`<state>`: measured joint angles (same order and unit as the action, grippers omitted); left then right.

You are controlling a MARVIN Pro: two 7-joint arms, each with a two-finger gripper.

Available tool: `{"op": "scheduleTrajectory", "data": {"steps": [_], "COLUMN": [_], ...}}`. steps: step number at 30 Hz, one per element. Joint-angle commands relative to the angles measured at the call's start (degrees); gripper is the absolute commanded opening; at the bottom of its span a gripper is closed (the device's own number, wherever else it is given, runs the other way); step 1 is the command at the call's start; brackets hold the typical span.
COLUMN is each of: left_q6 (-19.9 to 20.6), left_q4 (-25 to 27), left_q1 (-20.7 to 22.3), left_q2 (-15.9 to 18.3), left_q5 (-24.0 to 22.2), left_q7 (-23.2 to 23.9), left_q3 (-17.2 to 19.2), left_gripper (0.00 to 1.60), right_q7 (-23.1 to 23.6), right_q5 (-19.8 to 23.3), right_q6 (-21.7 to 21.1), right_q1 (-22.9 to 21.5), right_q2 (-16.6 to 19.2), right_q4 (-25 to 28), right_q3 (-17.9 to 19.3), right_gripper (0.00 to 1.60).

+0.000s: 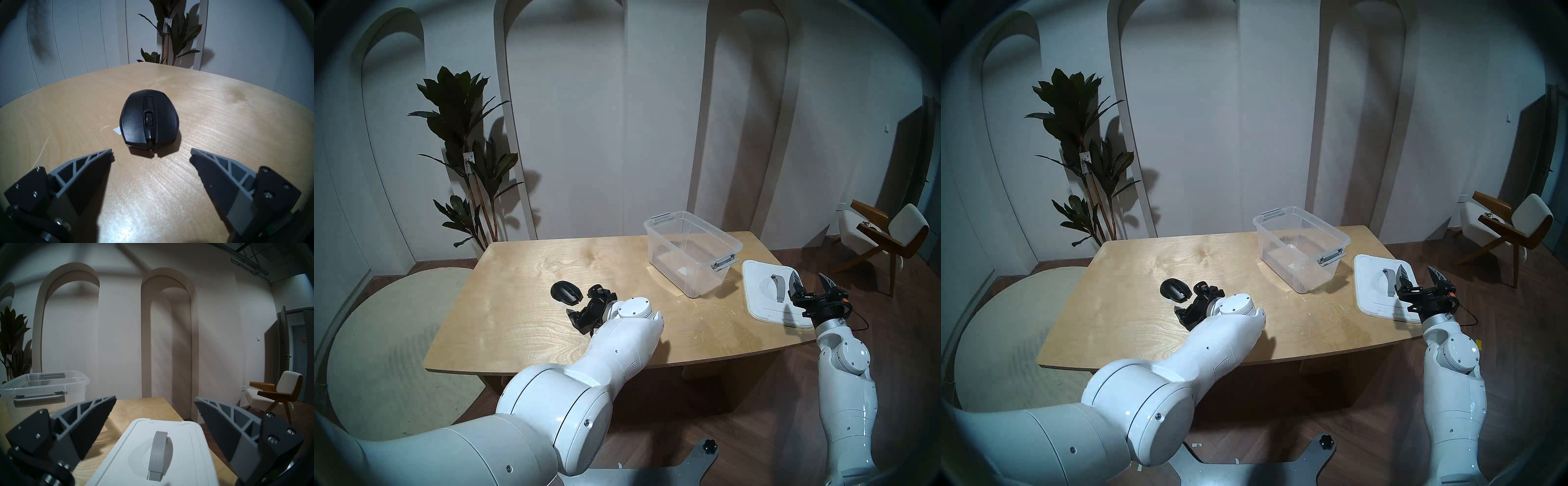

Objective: Open a storage container and put mouse inside

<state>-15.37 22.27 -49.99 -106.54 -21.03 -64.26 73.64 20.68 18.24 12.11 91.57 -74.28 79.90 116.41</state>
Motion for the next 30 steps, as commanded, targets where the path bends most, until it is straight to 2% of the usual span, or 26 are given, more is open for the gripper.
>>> {"op": "scheduleTrajectory", "data": {"steps": [1,14,30], "left_q6": [-0.71,-1.84,-2.62], "left_q4": [-3.80,-7.94,-10.85], "left_q1": [2.26,5.04,7.38], "left_q2": [1.05,1.22,2.51], "left_q5": [0.26,-0.18,-2.05], "left_q7": [1.48,3.01,5.56], "left_q3": [-0.13,0.35,2.67], "left_gripper": [1.60,1.60,1.60], "right_q7": [-0.18,-0.31,-0.46], "right_q5": [-0.16,-0.16,-0.17], "right_q6": [0.46,0.45,0.46], "right_q1": [-0.46,-0.45,-0.43], "right_q2": [0.06,0.06,0.06], "right_q4": [1.26,1.27,1.31], "right_q3": [-0.04,-0.07,-0.11], "right_gripper": [1.60,1.60,1.60]}}
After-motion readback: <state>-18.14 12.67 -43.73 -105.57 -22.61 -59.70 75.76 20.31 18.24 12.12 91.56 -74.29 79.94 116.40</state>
